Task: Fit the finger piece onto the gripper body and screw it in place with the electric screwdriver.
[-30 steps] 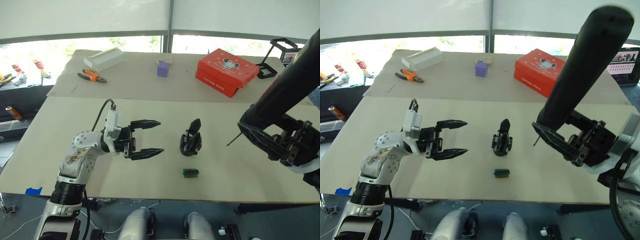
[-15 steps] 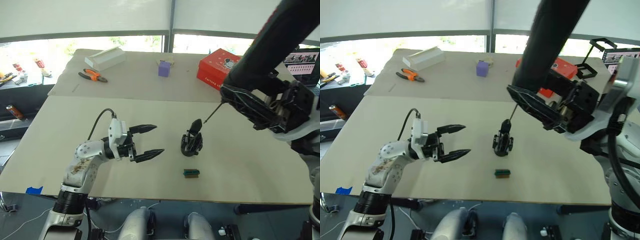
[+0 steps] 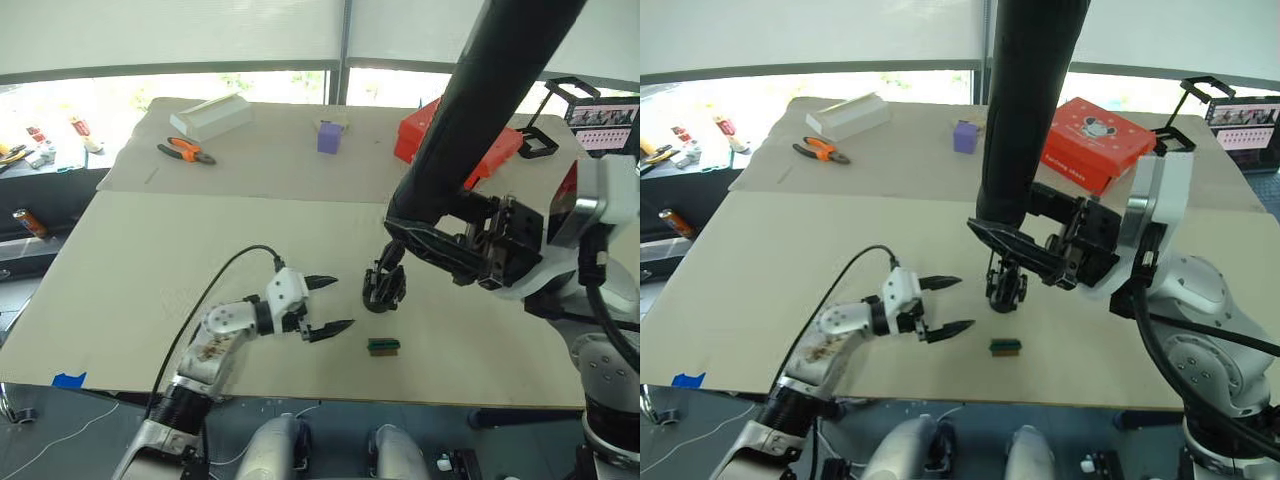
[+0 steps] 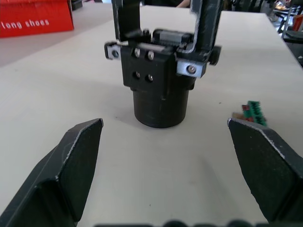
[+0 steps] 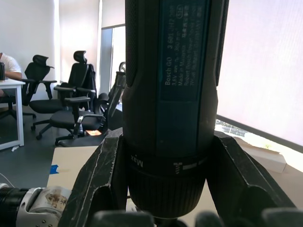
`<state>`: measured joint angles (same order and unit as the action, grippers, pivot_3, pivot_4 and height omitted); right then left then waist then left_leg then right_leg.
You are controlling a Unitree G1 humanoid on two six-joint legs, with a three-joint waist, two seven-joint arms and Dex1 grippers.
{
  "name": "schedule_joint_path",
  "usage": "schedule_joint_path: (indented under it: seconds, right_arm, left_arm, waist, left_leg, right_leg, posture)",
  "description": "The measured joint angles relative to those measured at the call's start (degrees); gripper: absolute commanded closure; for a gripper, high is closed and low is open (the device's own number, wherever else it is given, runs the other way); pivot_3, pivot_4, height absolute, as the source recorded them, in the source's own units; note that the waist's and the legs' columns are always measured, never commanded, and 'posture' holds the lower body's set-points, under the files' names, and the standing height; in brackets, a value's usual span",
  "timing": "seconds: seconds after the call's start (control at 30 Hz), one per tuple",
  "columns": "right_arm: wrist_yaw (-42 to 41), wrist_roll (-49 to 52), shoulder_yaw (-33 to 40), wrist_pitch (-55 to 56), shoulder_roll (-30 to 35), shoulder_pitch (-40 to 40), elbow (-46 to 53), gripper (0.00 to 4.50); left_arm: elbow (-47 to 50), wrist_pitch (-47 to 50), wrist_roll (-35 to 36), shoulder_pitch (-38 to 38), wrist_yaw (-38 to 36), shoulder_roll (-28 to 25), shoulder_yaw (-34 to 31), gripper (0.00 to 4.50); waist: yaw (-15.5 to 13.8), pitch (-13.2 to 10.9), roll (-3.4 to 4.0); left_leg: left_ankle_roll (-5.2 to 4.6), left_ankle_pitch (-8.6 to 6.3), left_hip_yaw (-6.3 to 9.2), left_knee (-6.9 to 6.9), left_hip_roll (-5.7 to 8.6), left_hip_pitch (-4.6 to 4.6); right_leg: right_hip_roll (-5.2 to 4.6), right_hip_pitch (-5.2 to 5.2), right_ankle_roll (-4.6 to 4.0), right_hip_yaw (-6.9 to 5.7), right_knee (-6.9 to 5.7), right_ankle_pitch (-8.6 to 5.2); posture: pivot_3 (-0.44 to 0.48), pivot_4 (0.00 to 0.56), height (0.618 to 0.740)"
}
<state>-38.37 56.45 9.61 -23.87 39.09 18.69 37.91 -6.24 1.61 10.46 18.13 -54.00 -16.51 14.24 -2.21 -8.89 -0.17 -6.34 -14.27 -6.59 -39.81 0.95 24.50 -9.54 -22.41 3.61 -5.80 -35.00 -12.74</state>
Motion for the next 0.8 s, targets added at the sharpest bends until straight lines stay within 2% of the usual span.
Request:
schedule_joint_path:
  seconds: [0.43,0.8]
  right_arm:
    - [-1.3,-1.3,0.1,0.0,-0.5,-1.0,0.2,2.56]
    - [0.5,-1.3,0.2,0.0,-0.4,-1.0,1.3,2.56]
  left_arm:
    - [-13.4,-3.0,-5.2,8.3,5.2,8.8,3.2,0.04]
    - [-18.1,-5.3,-6.0,11.1,4.0,11.5,4.2,0.04]
  waist:
    - [-0.1,0.0,-0.03]
    - [-0.2,0.0,-0.03]
  left_leg:
    - [-0.09,-0.05,0.01,-0.04,0.01,0.1]
    - [-0.13,-0.07,0.01,-0.05,0.04,0.14]
  right_leg:
    - [-0.07,-0.06,0.04,-0.02,0.02,0.03]
    - [-0.13,-0.08,0.07,-0.05,0.04,0.04]
  posture:
    - [0.0,0.15,0.74]
    - [0.0,0.15,0.74]
